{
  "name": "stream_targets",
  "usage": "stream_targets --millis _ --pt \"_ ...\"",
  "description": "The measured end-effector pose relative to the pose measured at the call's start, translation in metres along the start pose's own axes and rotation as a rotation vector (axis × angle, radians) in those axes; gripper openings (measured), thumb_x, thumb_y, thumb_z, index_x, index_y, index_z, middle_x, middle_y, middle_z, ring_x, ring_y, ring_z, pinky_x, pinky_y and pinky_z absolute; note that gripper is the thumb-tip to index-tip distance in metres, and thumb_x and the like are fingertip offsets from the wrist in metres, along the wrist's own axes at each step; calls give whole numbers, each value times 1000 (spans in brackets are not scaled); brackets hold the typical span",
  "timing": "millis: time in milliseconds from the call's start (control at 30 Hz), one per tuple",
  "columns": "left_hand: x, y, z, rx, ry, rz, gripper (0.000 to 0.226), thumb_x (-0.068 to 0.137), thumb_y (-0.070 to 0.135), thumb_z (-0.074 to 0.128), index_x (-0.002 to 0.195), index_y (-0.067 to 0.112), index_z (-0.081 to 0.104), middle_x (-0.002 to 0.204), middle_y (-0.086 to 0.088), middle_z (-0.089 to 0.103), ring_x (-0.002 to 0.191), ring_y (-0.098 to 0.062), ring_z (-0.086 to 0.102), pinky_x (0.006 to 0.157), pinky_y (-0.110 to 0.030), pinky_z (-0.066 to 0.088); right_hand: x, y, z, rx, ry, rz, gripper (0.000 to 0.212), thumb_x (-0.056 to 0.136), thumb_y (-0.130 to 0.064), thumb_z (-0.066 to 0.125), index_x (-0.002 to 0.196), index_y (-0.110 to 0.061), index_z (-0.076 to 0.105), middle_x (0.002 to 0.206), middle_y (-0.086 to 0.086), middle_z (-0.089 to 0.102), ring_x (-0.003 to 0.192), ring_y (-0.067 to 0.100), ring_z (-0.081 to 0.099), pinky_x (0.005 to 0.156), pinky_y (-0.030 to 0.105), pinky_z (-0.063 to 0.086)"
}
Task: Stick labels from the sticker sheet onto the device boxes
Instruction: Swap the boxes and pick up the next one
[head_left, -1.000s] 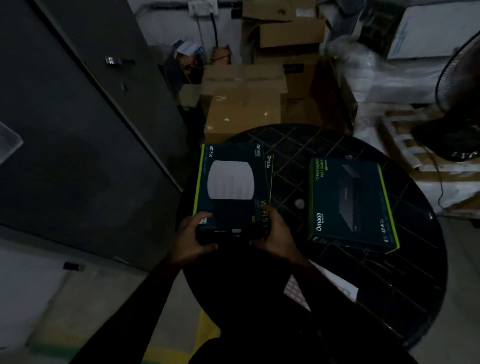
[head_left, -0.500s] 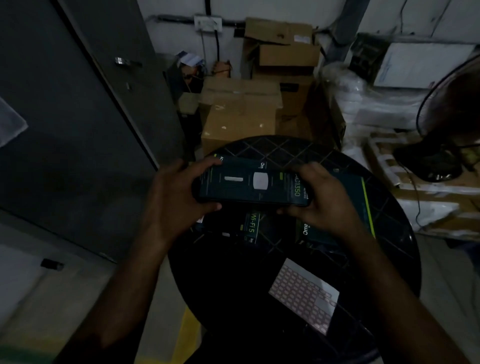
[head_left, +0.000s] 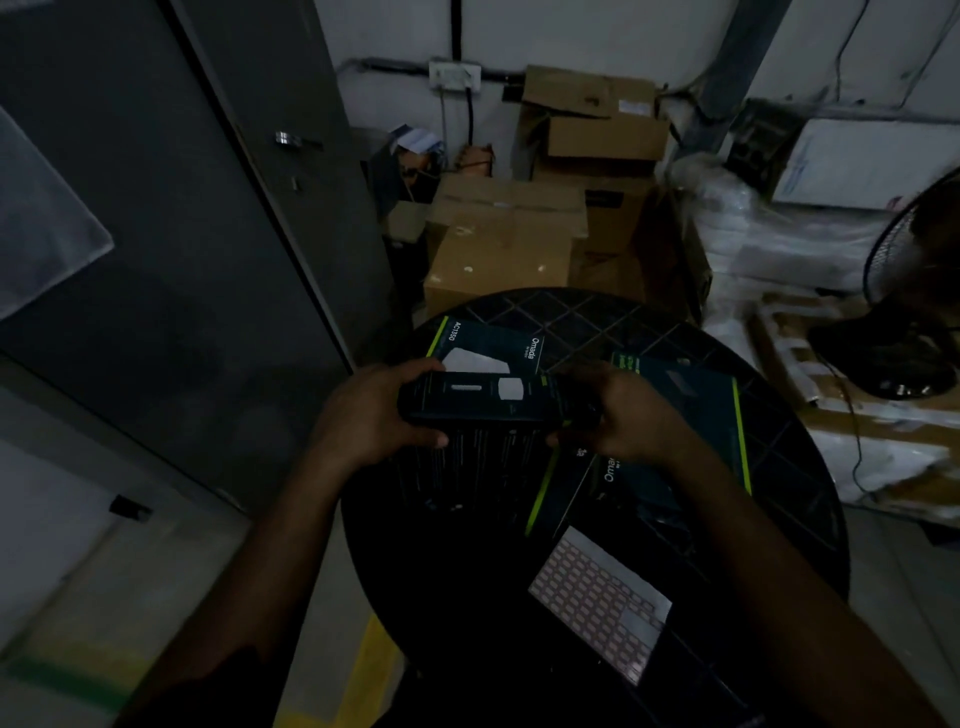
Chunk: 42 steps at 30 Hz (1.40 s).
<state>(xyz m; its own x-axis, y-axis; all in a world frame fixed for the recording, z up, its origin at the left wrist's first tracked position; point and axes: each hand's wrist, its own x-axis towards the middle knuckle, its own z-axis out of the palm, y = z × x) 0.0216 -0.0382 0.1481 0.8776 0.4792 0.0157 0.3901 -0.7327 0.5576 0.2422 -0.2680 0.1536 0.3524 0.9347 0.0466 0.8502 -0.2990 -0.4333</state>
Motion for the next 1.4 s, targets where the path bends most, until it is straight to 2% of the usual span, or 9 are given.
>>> stream_targets --millis 267,467,567,733,867,1000,1133,1233,1400 --pt "3 -8 28 19 180 -10 86 64 70 72 141 58 36 121 -2 58 110 -21 54 95 -35 49 3 8 10 -281 286 -80 78 76 -60 71 144 -26 50 128 2 59 107 29 53 79 41 52" --pt "-15 19 52 161 495 209 47 84 36 73 130 32 65 149 -14 43 136 -33 33 112 -46 32 -4 -5 60 -243 630 -50 50 79 -39 75 128 -36 65 139 3 59 121 43 48 92 54 46" --pt "-13 32 64 107 493 346 31 90 34 65 119 30 72 136 2 61 130 -21 49 107 -44 34 -7 -17 77 -153 767 -114 30 91 -41 68 120 -38 68 132 -8 64 125 37 54 93 63 42" --pt "-11 37 65 41 538 370 16 88 31 70 102 26 78 111 12 73 108 -16 62 92 -44 46 0 -48 84 -114 885 -185 11 92 -36 70 89 -29 79 100 -14 75 104 22 66 97 63 39" --pt "-13 34 64 51 509 430 12 89 23 71 99 21 78 108 8 75 101 -14 66 88 -37 48 3 -55 78 -170 875 -147 15 90 -33 73 77 -25 76 85 -12 73 95 21 63 93 56 42" --pt "-8 25 62 72 462 525 14 92 19 69 103 19 77 113 7 73 106 -11 65 95 -26 44 -1 -37 70 -70 748 -141 4 88 -37 74 89 -37 78 104 -20 72 108 17 62 96 53 43" --pt "-14 10 63 4 549 542 11 85 9 78 96 10 78 106 0 75 101 -15 68 94 -30 51 -20 -22 56 131 751 -25 19 74 -41 81 87 -27 79 117 -4 66 115 20 52 96 19 39" --pt "-23 0 58 9 571 537 10 86 0 73 94 5 76 106 -5 74 103 -20 68 91 -41 53 -33 -18 47 221 764 77 19 71 -32 85 84 -20 79 115 2 54 107 9 51 86 8 44" --pt "-32 3 45 178 537 490 36 84 -2 51 112 5 72 119 -9 70 109 -27 65 93 -34 44 -55 4 38 395 721 69 19 80 -8 81 97 -15 79 97 3 70 91 10 67 78 32 59"
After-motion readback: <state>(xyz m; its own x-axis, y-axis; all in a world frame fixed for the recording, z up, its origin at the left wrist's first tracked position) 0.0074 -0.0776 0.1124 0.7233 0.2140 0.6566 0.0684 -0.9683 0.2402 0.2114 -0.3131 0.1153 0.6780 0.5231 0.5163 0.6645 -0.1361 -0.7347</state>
